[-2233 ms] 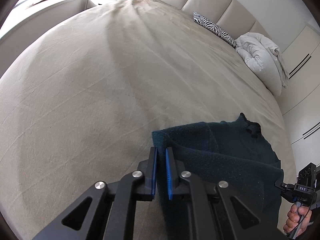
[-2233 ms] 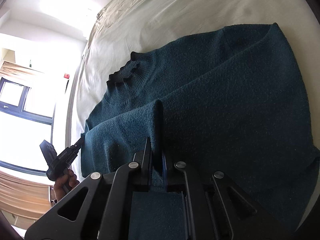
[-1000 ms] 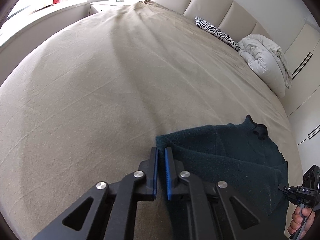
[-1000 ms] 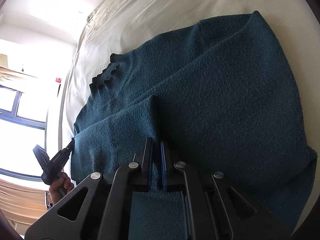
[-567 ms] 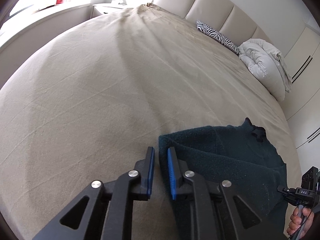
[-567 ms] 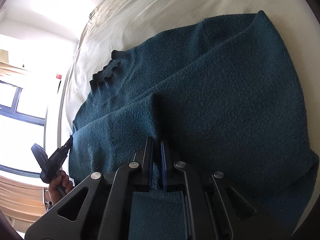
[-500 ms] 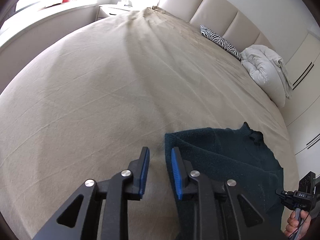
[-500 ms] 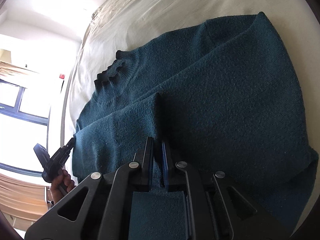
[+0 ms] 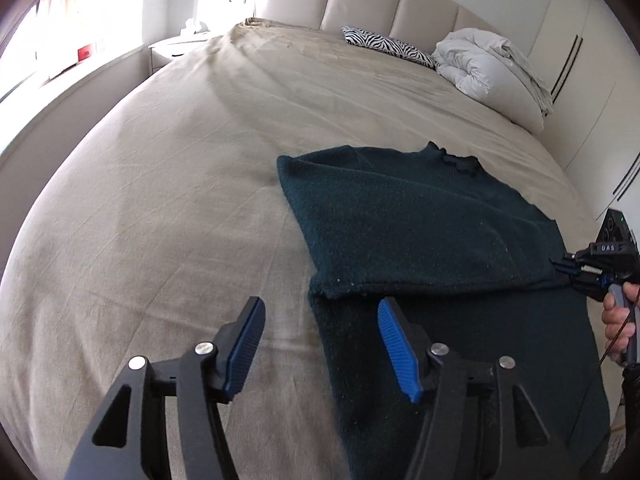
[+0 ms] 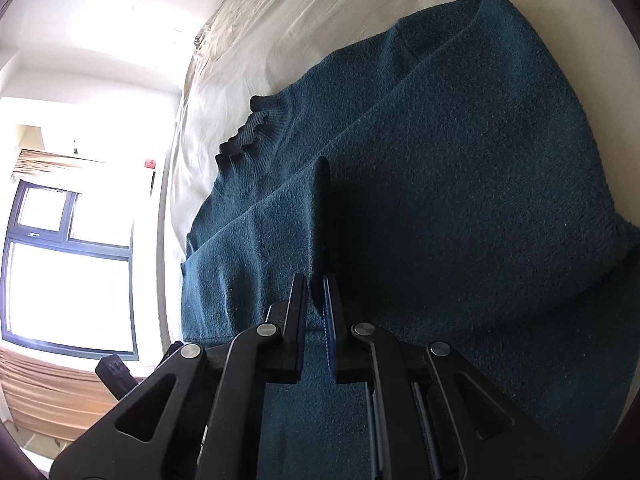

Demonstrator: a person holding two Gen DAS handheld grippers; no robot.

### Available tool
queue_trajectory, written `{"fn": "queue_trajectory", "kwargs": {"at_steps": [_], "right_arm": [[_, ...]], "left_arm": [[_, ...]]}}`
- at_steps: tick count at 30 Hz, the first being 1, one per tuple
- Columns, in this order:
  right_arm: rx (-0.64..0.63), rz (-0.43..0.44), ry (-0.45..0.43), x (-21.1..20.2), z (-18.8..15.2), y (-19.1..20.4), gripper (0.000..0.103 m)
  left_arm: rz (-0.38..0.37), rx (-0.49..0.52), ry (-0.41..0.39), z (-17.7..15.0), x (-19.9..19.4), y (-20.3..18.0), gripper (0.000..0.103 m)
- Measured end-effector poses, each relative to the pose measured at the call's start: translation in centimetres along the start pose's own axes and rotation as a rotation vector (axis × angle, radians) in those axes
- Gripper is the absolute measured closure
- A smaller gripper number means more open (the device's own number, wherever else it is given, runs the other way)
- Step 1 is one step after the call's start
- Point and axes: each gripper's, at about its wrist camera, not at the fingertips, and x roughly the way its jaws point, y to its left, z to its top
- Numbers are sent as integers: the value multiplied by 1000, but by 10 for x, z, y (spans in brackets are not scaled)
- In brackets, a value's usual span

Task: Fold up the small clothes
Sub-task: 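Open the left gripper and lift it away while the right gripper holds the sweater side, then fold the pinched sweater side inward with the right gripper and open it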

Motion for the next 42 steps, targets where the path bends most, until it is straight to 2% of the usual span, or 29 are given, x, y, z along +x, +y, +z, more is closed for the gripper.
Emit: {"fn": "queue_trajectory", "kwargs": {"at_steps": [2, 5, 7, 10, 13, 17, 21, 26, 28, 30, 33, 35, 37, 39, 41, 42], "right_arm": [[13, -5, 2, 2, 1, -2, 95], [19, -5, -1, 6, 4, -1, 95], [3, -16, 7, 10, 6, 3, 95], [-59, -97, 36, 22, 9, 12, 96], [-67, -132, 15, 22, 9, 14, 99], [-92, -172, -16, 20, 8, 18, 99], [-83, -173, -17, 24, 12, 14, 100], [-98, -172, -45, 16, 11, 19, 99], [-80, -174, -57, 8, 11, 17, 99], [-54, -212, -76, 0, 13, 16, 98], [-80, -240, -141, -13, 13, 29, 98], [-112, -199, -151, -13, 13, 41, 98], [-144, -131, -122, -3, 12, 54, 98], [-156, -83, -72, 14, 10, 59, 98], [-138, -108, -42, 28, 9, 52, 98], [-114, -130, -29, 33, 9, 44, 98]], "left_arm": [[34, 26, 6, 2, 11, -3, 40], [51, 6, 19, 8, 28, 3, 43], [69, 8, 1, 7, 31, 4, 50], [74, -34, -16, 3, 33, 12, 62], [45, -101, -30, 1, 31, 22, 65], [41, -155, -44, -3, 30, 25, 66], [60, -132, -43, -7, 27, 19, 64], [38, -107, -28, -17, 3, 17, 64], [39, -102, -50, -17, -12, 16, 64], [45, -98, -101, -11, -30, 12, 65], [21, -55, -144, 11, -39, -8, 64], [-4, 2, -135, 26, -27, -27, 64], [-11, 34, -118, 37, -5, -40, 64], [-1, 14, -43, 41, 27, -40, 64], [0, -25, 37, 34, 54, -30, 64], [-2, -36, 25, 30, 56, -25, 65]]}}
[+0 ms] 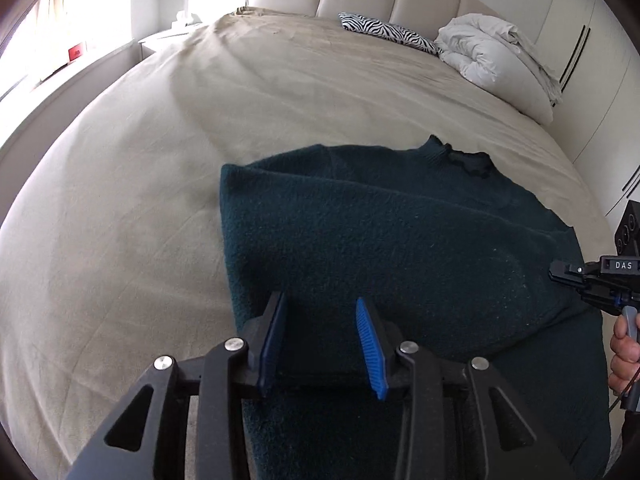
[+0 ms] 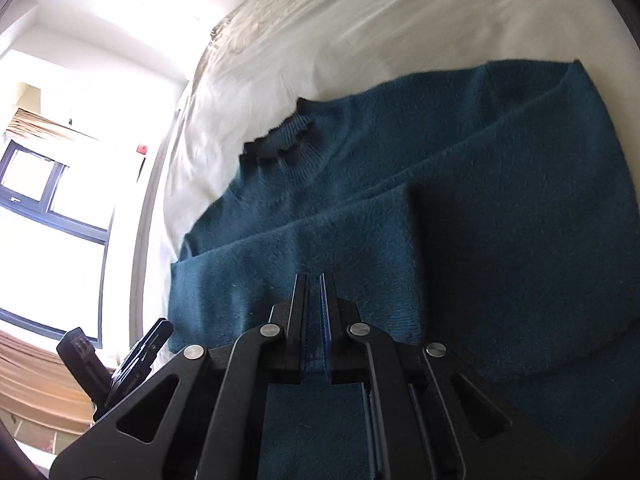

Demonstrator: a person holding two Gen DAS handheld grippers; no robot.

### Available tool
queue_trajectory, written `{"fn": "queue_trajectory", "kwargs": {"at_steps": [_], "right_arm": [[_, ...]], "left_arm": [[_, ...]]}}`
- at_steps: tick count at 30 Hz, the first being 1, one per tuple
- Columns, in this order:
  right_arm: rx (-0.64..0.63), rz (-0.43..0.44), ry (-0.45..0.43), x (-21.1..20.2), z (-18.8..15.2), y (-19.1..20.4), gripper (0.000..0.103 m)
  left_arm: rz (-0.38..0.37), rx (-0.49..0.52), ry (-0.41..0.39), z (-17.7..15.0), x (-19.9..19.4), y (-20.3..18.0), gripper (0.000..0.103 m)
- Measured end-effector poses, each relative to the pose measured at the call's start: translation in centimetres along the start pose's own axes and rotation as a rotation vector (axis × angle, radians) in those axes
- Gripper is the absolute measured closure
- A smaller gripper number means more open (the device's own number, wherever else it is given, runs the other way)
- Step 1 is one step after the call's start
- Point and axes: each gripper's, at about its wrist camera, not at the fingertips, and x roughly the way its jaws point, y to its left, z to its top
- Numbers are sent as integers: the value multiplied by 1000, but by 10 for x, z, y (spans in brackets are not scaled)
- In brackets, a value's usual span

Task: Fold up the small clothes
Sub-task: 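Fold the pinched sweater side inward with the right gripper and open it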

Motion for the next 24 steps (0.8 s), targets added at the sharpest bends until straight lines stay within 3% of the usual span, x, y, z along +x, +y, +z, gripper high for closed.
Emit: {"fn": "queue_trajectory", "kwargs": {"at_steps": [3, 5, 9, 11, 12, 15, 16, 18, 21, 24], "right_arm": [[72, 105, -7, 2, -3, -28, 98], [102, 132, -31, -3, -3, -42, 98], [117, 100, -80, -22, -6, -57, 98], [110, 37, -103, -38, -12, -63, 98], [104, 27, -119, -48, -17, -67, 97], [51, -4, -206, -87, -41, -72, 97], [27, -21, -235, -101, -50, -73, 95], [-7, -53, -283, -124, -68, -72, 84], [-41, -89, -355, -154, -98, -68, 51], [-100, -104, -392, -176, -127, -59, 47]], "left_arm": [[-21, -9, -6, -2, -3, 5, 65], [-23, -3, -2, -2, -2, 6, 65], [-53, -35, -18, -4, -9, 12, 65], [-63, -54, -23, -9, -22, 15, 64], [-67, -55, -30, -12, -30, 14, 61], [-87, -51, -66, -28, -60, 13, 34], [-99, -59, -76, -34, -70, 15, 34], [-136, -81, -77, -48, -87, 17, 33], [-171, -111, -70, -72, -110, 19, 32], [-212, -124, -42, -96, -127, 18, 29]]}}
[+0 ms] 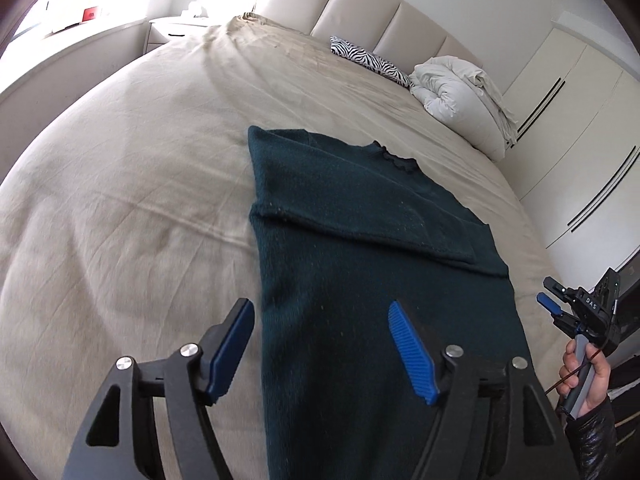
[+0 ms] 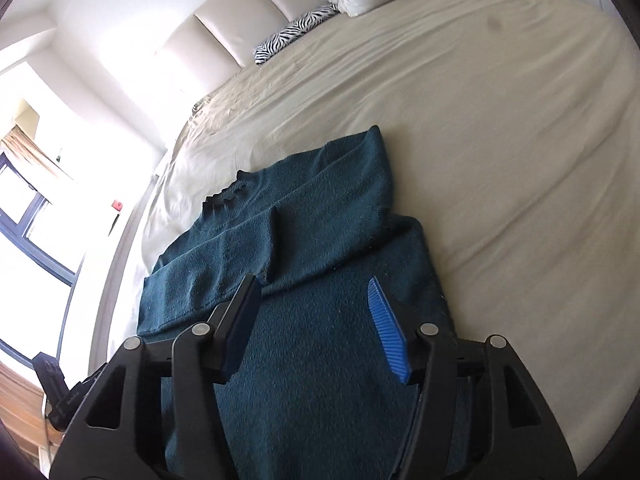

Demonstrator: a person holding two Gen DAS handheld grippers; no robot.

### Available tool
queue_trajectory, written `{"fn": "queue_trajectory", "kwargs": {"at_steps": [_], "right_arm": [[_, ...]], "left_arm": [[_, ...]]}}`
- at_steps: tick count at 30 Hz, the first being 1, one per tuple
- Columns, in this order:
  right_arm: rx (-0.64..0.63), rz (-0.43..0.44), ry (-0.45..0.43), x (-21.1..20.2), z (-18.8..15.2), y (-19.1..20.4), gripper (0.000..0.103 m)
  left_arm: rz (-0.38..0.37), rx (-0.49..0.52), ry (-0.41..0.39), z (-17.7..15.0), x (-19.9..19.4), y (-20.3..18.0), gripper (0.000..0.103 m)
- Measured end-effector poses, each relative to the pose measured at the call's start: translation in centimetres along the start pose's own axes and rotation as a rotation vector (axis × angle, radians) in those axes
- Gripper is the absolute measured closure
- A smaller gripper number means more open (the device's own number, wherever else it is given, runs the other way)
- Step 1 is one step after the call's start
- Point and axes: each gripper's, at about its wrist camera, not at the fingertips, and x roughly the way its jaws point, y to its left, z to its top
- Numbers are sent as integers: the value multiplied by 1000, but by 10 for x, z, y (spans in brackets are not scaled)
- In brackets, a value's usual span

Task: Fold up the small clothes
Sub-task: 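Fold the pinched sweater side inward with the right gripper and open it, then grasp the sweater hem with both grippers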

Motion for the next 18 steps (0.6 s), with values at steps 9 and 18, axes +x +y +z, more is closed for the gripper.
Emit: {"fn": "queue_trajectory", "kwargs": {"at_steps": [9, 18], "right_arm": [[-51, -2, -26, -72, -53, -7, 47], [-40, -42, 8, -124, -84, -39, 47]], "left_arm": [[-34, -47, 77, -75, -42, 6, 24], [-14, -86, 193, -120, -49, 19, 25]]}}
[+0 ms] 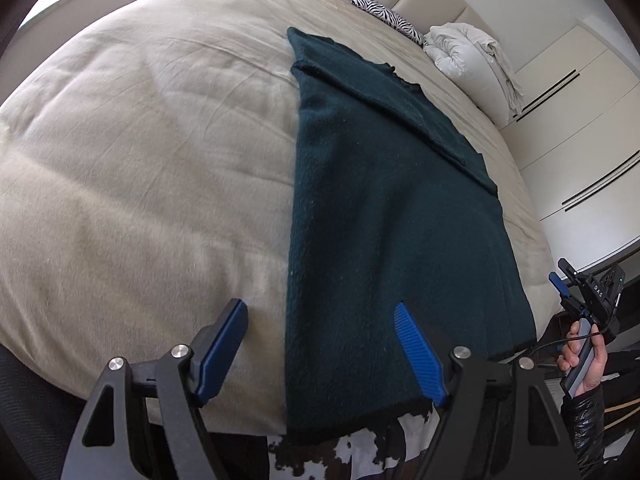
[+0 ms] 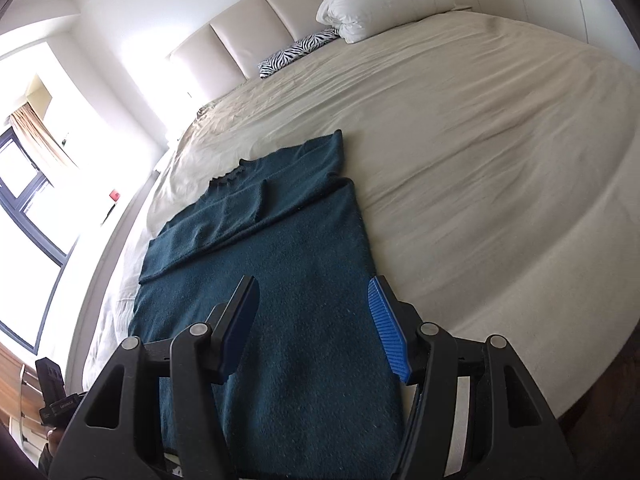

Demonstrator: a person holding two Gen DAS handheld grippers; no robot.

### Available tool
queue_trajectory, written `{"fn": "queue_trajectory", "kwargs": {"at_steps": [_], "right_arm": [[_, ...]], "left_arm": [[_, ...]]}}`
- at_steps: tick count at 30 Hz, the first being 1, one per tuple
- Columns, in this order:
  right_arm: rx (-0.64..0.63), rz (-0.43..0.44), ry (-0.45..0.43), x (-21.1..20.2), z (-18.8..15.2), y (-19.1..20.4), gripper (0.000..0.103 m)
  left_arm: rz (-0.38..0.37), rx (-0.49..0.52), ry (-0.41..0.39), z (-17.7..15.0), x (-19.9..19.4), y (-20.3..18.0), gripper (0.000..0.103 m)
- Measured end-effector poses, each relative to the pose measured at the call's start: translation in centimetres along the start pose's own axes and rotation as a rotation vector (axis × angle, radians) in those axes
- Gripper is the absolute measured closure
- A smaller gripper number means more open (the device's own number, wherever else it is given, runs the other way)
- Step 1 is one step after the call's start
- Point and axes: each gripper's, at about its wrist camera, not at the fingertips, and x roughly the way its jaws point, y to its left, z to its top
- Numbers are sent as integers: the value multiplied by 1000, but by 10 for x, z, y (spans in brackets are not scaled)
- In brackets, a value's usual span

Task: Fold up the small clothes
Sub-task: 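Grasp the sweater hem with both grippers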

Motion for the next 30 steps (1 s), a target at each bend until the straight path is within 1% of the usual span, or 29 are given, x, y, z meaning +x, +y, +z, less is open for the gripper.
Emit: {"fn": "queue_trajectory", "kwargs": {"at_steps": [2, 4, 8, 10, 12, 15, 16, 21, 25, 30], "right_arm": [[-4, 11, 70, 3, -11, -4, 47], [-2, -7, 108, 4, -22, -11, 47], [79, 19, 174, 10, -38, -32, 47], [92, 13, 195, 11, -43, -39, 47], [95, 1, 216, 13, -45, -46, 47], [116, 8, 256, 11, -49, -56, 47], [126, 11, 274, 10, -50, -60, 47], [195, 54, 337, 10, -52, -73, 47], [201, 62, 409, 11, -55, -74, 49], [214, 74, 439, 8, -57, -78, 49]], "left_arm": [[1, 11, 22, -6, 1, -1, 25], [4, 23, 35, -11, 1, -1, 26], [-4, 38, 62, -16, 2, -5, 27], [-9, 45, 82, -17, 4, -7, 33], [-15, 50, 102, -20, 6, -8, 36], [-17, 57, 128, -22, 9, -10, 43], [-17, 55, 137, -22, 10, -11, 44], [-27, 37, 172, -22, 11, -11, 44], [-40, 9, 188, -24, 11, -9, 44], [-67, -35, 218, -26, 13, 0, 45]]}}
